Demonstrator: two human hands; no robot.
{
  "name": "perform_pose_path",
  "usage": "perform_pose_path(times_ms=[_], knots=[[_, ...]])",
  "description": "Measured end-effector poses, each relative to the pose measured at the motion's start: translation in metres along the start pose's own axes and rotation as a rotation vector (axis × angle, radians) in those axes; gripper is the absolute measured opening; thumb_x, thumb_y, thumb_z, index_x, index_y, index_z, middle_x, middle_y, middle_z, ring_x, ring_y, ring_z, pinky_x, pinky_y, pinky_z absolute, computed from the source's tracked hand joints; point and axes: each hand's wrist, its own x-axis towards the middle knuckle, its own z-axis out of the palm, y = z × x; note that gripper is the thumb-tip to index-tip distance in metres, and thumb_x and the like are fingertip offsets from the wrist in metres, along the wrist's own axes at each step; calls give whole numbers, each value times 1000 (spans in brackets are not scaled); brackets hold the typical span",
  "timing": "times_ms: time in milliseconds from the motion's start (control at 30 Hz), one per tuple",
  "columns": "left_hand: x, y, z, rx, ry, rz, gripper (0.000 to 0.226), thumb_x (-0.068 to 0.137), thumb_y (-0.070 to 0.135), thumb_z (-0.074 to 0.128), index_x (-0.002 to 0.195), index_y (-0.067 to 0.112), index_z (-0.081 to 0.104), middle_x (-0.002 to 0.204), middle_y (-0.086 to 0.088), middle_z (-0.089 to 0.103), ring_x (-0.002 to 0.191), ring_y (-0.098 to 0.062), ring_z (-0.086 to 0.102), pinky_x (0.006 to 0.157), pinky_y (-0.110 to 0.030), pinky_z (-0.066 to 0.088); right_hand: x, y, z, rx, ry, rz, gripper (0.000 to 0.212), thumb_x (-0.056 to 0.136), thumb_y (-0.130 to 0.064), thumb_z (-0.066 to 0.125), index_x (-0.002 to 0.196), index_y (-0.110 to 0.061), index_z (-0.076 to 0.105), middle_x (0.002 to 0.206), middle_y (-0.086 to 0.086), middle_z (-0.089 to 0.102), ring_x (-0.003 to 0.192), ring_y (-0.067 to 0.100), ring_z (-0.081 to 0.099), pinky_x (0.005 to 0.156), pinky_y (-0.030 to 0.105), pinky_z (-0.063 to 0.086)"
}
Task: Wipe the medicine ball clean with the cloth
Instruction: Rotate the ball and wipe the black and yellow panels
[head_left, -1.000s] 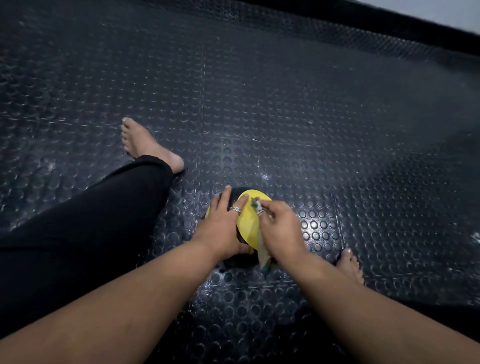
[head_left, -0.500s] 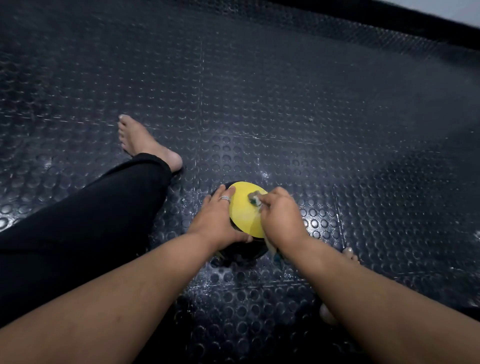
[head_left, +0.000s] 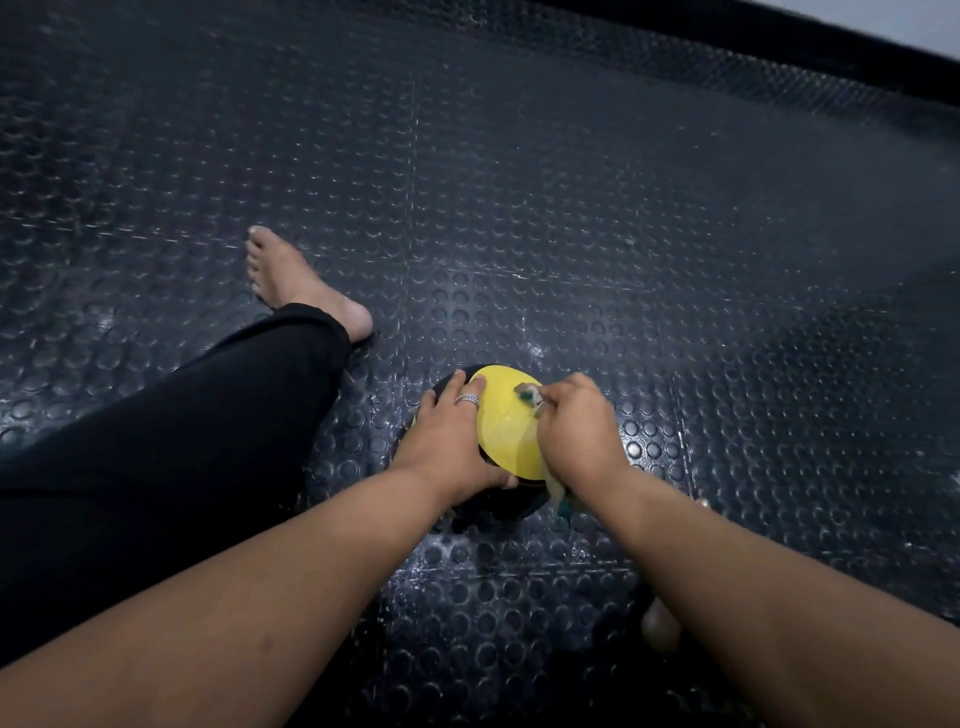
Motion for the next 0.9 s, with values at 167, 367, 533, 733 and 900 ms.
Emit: perform_pose_path(times_ms=[167,367,533,733,900], knots=[[-2,2,3,17,-23,-13,129,62,47,88,156,28,2,163,11,-5,150,-27,-1,118,-50,24,21,-1,-8,-31,-63,145,28,86,3,44,80,-7,70,80,8,52,80,32,51,66,22,33],[-2,-1,0,-9,-22,-14,128,61,44,90,156,28,5,163,11,-4,151,-23,0,116,-45,23,-7,-6,0,-13,-30,-95,34,92,-4,47,116,-16,67,99,6,48,94,25,55,80,22,37],[-3,1,3,5,-27,1,128,64,44,88,156,28,1,163,12,-7,151,-26,-3,119,-43,18,26,1,-1,1,-49,142,33,89,-1,47,113,-10,67,113,15,59,88,25,56,70,21,37],[3,-5,0,-68,-7,-33,128,60,38,91,156,26,8,164,7,0,150,-25,4,118,-42,21,-3,-11,14,-42,-23,-179,33,87,-2,48,111,-13,68,95,3,41,96,30,50,82,27,42],[2,-2,3,-37,4,-23,119,67,38,86,156,26,7,164,6,-1,150,-28,7,117,-44,25,-39,-6,6,-136,-55,-474,27,81,-6,57,106,-6,69,90,12,52,85,33,50,75,38,49]])
